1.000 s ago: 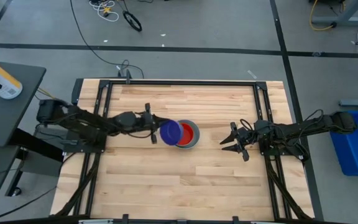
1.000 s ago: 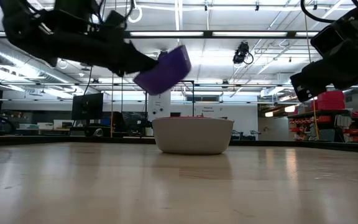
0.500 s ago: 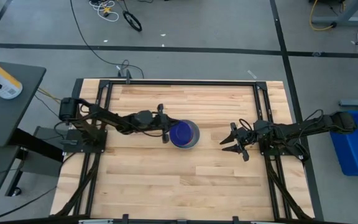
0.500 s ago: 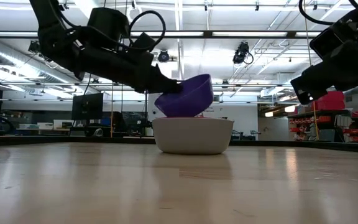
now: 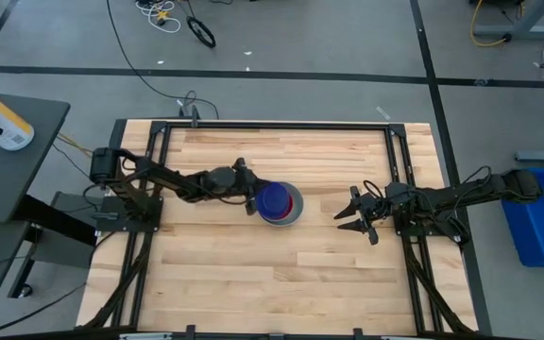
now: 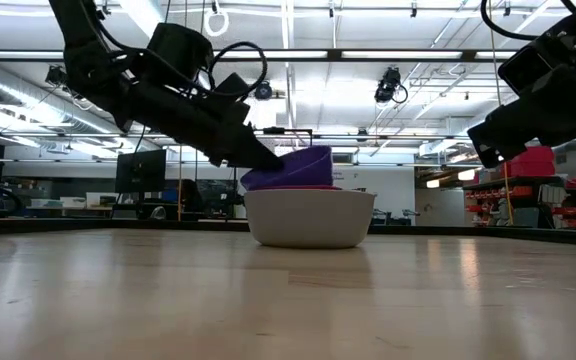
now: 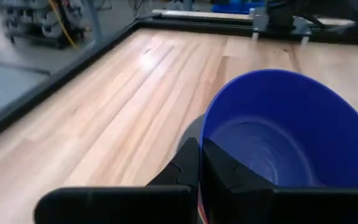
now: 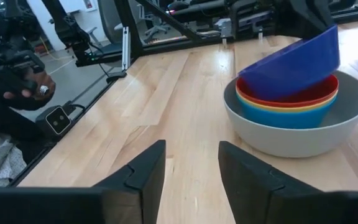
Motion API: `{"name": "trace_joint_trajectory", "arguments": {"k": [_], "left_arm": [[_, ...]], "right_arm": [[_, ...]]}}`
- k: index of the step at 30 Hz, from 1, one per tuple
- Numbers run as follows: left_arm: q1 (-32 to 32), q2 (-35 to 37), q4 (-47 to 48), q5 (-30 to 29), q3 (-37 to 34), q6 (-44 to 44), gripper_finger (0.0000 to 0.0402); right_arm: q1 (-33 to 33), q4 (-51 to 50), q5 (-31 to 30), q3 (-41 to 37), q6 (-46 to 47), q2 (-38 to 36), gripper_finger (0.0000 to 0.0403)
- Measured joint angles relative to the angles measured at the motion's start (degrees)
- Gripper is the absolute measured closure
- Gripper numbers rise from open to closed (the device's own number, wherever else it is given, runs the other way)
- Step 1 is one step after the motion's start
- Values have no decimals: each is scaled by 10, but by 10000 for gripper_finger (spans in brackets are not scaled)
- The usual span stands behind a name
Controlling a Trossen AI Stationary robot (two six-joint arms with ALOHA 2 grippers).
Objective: Nest bowls inside each other
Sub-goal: Stack the blue bowl on the red bowl
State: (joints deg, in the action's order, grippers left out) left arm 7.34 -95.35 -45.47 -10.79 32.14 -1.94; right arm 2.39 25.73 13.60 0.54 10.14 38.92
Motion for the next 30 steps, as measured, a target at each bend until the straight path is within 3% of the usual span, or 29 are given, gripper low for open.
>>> {"name": "trace_joint_trajectory", "arguments": {"k": [5,19,30], "left_arm": [[5,0,74,17,31,-22,396],[-7,0,459,13,219,13,396],[28,-3,480,117,233,6,396]], "right_arm": [[0,0,0,0,6,0,257],[0,0,0,0,6,0,248],[0,-1,1,0,14,0,229]]}}
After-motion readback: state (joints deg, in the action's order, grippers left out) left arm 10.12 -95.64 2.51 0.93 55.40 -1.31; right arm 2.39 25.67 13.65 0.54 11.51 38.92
